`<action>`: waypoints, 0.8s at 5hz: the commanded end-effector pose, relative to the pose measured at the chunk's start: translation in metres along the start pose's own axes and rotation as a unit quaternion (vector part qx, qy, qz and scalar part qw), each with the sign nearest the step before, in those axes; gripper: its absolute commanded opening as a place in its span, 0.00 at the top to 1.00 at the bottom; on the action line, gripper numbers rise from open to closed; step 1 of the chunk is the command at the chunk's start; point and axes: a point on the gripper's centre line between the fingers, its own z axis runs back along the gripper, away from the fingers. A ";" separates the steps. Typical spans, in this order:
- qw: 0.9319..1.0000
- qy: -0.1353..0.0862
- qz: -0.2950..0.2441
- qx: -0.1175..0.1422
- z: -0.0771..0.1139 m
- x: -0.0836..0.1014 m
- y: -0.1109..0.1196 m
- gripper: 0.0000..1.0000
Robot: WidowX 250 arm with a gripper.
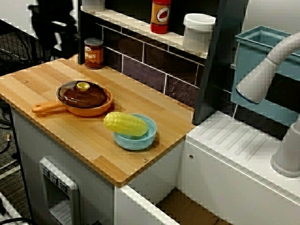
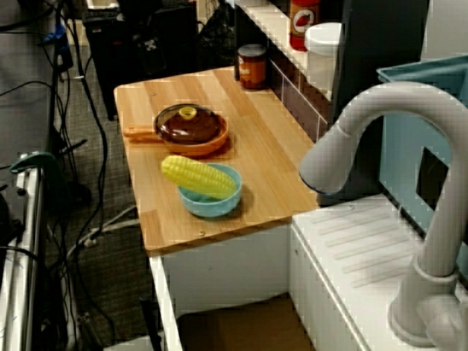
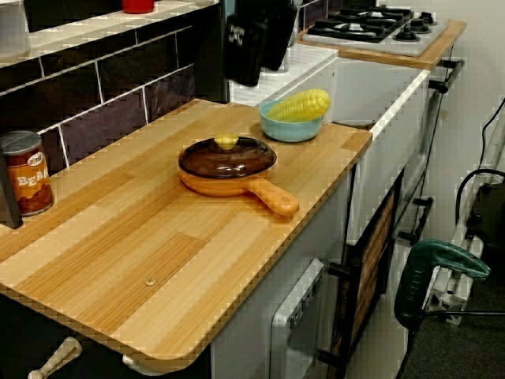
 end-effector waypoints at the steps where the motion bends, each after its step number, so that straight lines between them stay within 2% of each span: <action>1: 0.998 -0.029 0.002 0.054 -0.010 0.010 0.017 0.00; 2: 0.997 -0.036 -0.004 0.064 -0.013 0.005 0.009 0.00; 4: 0.999 -0.022 -0.018 0.040 -0.011 0.013 -0.009 0.00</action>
